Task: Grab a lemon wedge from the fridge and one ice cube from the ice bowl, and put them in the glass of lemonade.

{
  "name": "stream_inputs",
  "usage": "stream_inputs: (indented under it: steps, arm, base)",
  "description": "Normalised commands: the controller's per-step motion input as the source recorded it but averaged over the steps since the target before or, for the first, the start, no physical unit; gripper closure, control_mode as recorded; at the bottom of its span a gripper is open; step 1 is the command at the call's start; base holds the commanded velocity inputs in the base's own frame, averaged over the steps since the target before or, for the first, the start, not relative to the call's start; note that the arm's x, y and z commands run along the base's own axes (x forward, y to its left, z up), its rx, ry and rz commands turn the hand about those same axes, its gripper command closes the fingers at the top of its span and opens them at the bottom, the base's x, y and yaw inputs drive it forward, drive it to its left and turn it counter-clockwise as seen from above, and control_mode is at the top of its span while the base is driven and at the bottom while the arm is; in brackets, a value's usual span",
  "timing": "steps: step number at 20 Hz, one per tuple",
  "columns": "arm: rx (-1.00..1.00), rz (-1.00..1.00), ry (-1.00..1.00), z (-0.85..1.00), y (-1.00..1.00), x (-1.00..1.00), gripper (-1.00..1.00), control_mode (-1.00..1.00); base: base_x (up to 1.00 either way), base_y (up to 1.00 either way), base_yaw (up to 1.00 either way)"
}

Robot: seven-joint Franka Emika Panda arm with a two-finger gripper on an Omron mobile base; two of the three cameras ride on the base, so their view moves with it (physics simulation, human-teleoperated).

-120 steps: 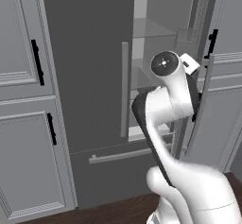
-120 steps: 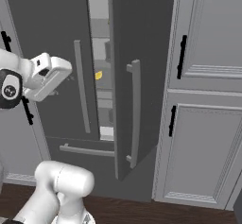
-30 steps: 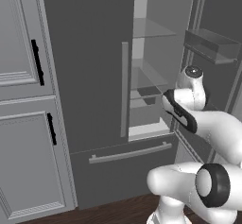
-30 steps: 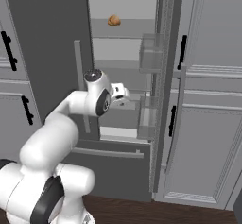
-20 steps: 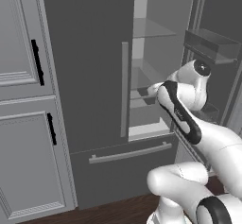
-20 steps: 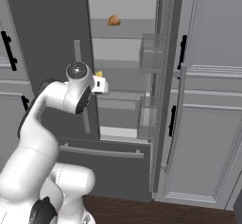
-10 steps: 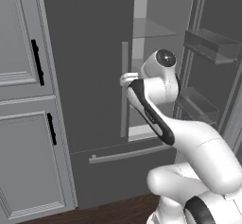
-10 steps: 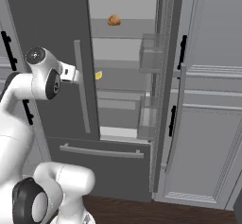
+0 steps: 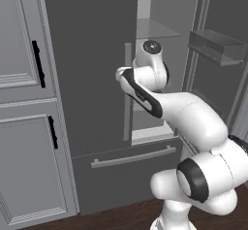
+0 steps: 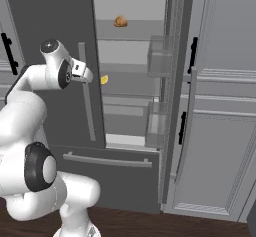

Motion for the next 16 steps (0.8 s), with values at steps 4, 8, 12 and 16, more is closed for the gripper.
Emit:
stream_inputs:
  steps: [4, 8, 12, 16]
  arm:
    - [0.01, 0.0, 0.0, -0.38, -0.09, 0.14, -1.0, -1.0]
    - [0.0, 0.04, 0.0, -0.44, 0.0, 0.41, -1.0, -1.0]
    - [0.0, 0.06, 0.0, -0.3, 0.0, 0.48, -1.0, -1.0]
    - [0.0, 0.03, 0.0, -0.11, 0.0, 0.46, -1.0, -1.0]
  base:
    - [0.0, 0.0, 0.0]
    - [0.0, 0.0, 0.0]
    - [0.0, 0.0, 0.0]
    - [0.0, 0.0, 0.0]
